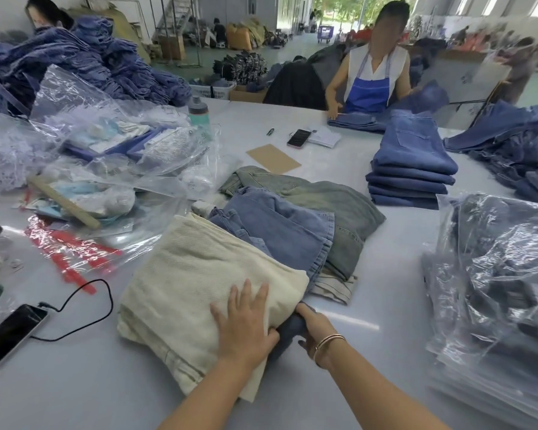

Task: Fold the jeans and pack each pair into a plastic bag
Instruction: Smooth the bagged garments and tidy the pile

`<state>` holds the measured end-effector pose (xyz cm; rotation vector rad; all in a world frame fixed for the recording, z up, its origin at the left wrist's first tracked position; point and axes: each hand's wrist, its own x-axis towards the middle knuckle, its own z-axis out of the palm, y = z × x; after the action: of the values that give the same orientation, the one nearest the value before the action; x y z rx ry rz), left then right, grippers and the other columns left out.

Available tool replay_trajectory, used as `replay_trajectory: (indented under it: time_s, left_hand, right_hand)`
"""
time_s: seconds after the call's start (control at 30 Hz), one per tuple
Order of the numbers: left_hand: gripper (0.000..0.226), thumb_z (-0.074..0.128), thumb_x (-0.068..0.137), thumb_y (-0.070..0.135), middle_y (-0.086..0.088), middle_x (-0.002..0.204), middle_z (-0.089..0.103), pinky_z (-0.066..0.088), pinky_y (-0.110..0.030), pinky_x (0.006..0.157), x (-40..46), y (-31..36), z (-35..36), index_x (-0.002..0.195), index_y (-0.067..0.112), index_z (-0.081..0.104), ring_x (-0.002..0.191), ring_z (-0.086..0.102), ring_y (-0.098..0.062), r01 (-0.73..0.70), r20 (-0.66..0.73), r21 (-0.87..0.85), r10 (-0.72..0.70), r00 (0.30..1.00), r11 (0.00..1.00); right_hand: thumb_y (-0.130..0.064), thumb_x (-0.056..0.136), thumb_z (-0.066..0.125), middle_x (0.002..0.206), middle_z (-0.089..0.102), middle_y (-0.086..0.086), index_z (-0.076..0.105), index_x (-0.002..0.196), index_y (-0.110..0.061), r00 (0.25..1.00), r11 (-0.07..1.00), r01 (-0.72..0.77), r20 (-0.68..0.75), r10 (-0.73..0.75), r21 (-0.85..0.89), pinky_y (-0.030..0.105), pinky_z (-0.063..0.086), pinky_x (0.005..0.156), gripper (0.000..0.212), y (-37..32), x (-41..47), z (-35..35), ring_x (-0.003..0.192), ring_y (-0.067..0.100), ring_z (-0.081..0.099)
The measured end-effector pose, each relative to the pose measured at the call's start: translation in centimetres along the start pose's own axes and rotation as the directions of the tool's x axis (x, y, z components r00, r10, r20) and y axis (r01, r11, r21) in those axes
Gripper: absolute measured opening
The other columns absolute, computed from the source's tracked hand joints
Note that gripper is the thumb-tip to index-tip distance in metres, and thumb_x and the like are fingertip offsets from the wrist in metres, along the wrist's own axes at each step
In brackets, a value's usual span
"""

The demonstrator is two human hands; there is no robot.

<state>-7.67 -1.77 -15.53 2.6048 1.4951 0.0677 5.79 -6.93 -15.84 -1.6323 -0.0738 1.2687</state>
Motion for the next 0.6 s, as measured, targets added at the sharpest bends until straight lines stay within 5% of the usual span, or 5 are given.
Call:
replay_trajectory:
  time_s: [0.17, 0.33, 0.5, 0.6]
  left_hand:
    - [0.086, 0.060, 0.068, 0.039, -0.005, 0.144, 0.044, 0.038, -0.045, 0.103, -0.4, -0.7, -4.6, 0.146, 0.016, 0.032, 0.128, 0.045, -0.027, -0.108, -0.309, -0.534, -0.075, 0.948, 0.839]
    - [0.087, 0.052, 0.071, 0.051, -0.006, 0.141, 0.045, 0.040, -0.039, 0.101, -0.6, -1.6, -9.1, 0.147, 0.014, 0.029, 0.125, 0.046, -0.025, -0.216, -0.438, -0.679, -0.151, 0.886, 0.702]
    - [0.096, 0.066, 0.077, 0.034, -0.009, 0.152, 0.026, 0.034, -0.045, 0.105, -0.7, 0.0, -10.1, 0.152, 0.026, 0.006, 0.133, 0.035, -0.030, -0.209, -0.409, -0.594, -0.068, 0.910, 0.777]
    - [0.088, 0.067, 0.077, 0.017, -0.022, 0.154, 0.018, 0.030, -0.059, 0.106, -0.8, 1.9, -9.8, 0.151, 0.018, 0.020, 0.136, 0.029, -0.043, -0.196, -0.494, -0.376, -0.017, 0.869, 0.906]
  right_hand:
    - [-0.005, 0.085, 0.056, 0.071, 0.061, 0.014, 0.058, 0.073, -0.006, 0.954, 0.932, 0.221, 0.135, -0.268, 0.287, 0.031, 0.047, 0.060, 0.012, -5.7, -3.6, 3.6, 0.065, 0.024, 0.058]
    - [-0.022, 0.082, 0.058, 0.069, 0.064, 0.009, 0.066, 0.074, -0.009, 0.849, 0.837, 0.263, 0.297, -0.437, 0.480, 0.028, 0.051, 0.066, 0.017, -13.0, -9.5, 3.5, 0.066, 0.019, 0.060]
    - [-0.015, 0.089, 0.047, 0.053, 0.053, -0.001, 0.054, 0.060, -0.016, 0.762, 0.630, 0.428, 0.116, -0.638, 0.648, 0.018, 0.047, 0.052, 0.030, -15.5, -12.8, 0.3, 0.053, 0.013, 0.052]
    - [-0.015, 0.091, 0.041, 0.051, 0.050, -0.002, 0.051, 0.057, -0.016, 0.703, 0.446, 0.466, -0.014, -0.711, 0.764, 0.021, 0.045, 0.055, 0.036, -16.6, -14.1, -3.0, 0.053, 0.014, 0.049]
